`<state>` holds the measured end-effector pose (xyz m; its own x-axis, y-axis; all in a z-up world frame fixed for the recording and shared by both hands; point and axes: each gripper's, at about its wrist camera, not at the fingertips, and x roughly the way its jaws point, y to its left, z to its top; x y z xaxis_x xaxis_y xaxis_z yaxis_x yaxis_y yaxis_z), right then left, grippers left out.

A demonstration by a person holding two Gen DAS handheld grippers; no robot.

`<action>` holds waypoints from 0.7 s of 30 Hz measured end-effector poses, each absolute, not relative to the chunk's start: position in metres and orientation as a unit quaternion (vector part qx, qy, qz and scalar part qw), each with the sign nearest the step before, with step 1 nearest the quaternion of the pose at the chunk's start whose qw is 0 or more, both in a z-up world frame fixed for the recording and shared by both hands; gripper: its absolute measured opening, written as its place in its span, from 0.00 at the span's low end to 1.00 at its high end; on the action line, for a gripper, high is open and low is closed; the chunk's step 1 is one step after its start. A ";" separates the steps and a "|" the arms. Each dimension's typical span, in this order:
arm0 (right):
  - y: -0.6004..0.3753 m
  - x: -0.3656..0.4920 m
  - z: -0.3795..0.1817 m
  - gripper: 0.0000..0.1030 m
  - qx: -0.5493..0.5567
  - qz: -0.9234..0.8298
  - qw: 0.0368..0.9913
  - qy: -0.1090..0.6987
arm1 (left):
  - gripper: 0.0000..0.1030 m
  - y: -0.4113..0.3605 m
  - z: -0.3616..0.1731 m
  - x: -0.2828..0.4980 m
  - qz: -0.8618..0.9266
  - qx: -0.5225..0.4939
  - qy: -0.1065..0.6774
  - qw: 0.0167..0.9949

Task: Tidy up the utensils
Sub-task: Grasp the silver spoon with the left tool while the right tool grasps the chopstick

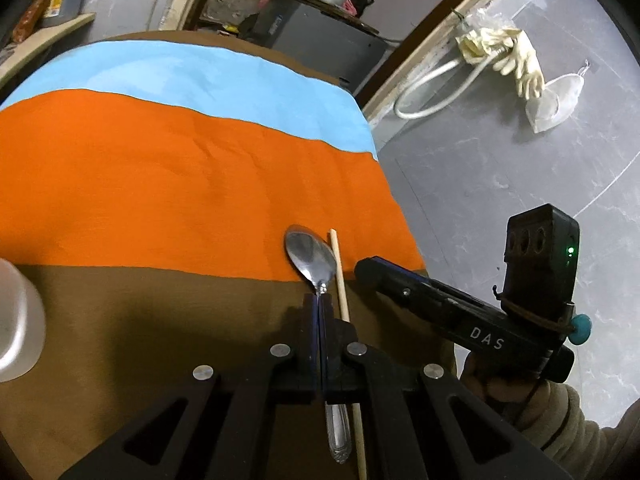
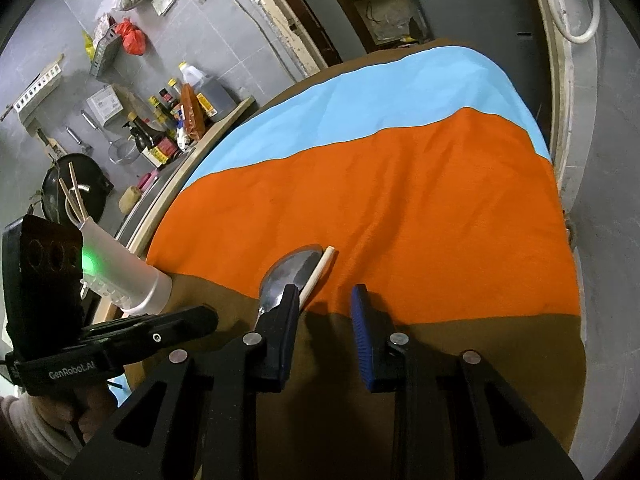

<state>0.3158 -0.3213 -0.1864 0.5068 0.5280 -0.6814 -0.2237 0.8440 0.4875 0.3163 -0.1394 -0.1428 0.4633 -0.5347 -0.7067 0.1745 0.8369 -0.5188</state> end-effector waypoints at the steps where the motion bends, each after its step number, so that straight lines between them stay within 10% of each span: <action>1: -0.322 0.315 -0.186 0.23 0.174 0.218 0.851 0.444 | 0.02 -0.141 -0.143 0.318 -0.215 -0.190 0.475 0.832; 21: -0.334 0.309 -0.184 0.23 0.191 0.197 0.856 0.439 | 0.06 -0.162 -0.163 0.349 -0.240 -0.184 0.537 0.787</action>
<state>0.3095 -0.3335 -0.1843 0.5378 0.5043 -0.6755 -0.1697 0.8497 0.4992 0.3486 -0.1621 -0.1634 0.3080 -0.5763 -0.7570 0.1802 0.8166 -0.5484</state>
